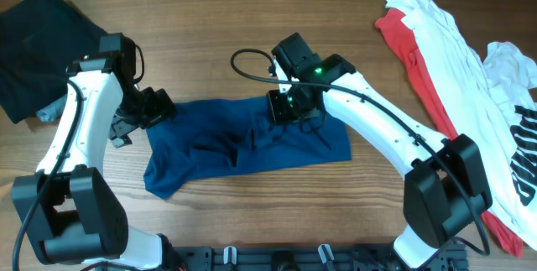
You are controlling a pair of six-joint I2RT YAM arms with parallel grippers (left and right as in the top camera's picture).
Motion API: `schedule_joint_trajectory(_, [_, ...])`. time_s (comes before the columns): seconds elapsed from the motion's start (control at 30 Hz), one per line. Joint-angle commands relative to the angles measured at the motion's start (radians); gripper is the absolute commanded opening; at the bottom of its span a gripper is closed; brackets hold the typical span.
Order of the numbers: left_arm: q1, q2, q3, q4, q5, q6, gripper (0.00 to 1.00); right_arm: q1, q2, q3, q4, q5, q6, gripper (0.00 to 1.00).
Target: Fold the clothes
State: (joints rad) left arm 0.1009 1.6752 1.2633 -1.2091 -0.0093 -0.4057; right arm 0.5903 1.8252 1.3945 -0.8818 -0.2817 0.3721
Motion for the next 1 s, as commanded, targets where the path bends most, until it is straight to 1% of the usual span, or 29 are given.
schedule_joint_trajectory(0.0, [0.002, -0.024, 0.007, -0.004, 0.012, 0.008, 0.97, 0.001, 0.006, 0.028, -0.001, -0.043, -0.080, 0.38])
schedule_joint_trajectory(0.07, [0.002, -0.024, 0.007, -0.004, 0.012, 0.008, 0.97, -0.001, -0.004, 0.036, -0.019, -0.023, -0.110, 0.38])
schedule_joint_trajectory(0.23, [0.002, -0.024, 0.007, -0.004, 0.012, 0.008, 0.97, -0.029, -0.060, 0.066, -0.083, 0.168, -0.066, 0.38])
schedule_joint_trajectory(0.3, [0.002, -0.024, 0.007, -0.004, 0.012, 0.008, 0.97, -0.040, -0.074, 0.068, -0.098, 0.189, -0.075, 0.45])
schedule_joint_trajectory(0.4, [0.002, -0.024, 0.007, -0.003, 0.012, 0.008, 0.97, -0.046, -0.068, 0.066, -0.135, 0.208, -0.148, 0.53])
schedule_joint_trajectory(0.53, [0.002, -0.024, 0.007, -0.003, 0.012, 0.008, 0.97, -0.046, -0.043, 0.048, -0.144, 0.257, -0.196, 0.59])
schedule_joint_trajectory(0.67, [0.002, -0.024, 0.007, -0.004, 0.012, 0.009, 0.97, -0.045, -0.004, 0.016, -0.103, 0.235, -0.253, 0.59])
schedule_joint_trajectory(0.77, [0.002, -0.024, 0.007, -0.004, 0.012, 0.009, 0.97, -0.043, 0.030, 0.006, -0.079, 0.126, -0.309, 0.59])
schedule_joint_trajectory(0.9, [0.002, -0.024, 0.007, -0.004, 0.012, 0.009, 0.97, -0.043, 0.058, 0.006, -0.066, 0.107, -0.329, 0.59])
schedule_joint_trajectory(0.97, [0.002, -0.024, 0.007, -0.006, 0.012, 0.009, 0.97, -0.043, 0.072, 0.006, -0.069, 0.047, -0.363, 0.59])
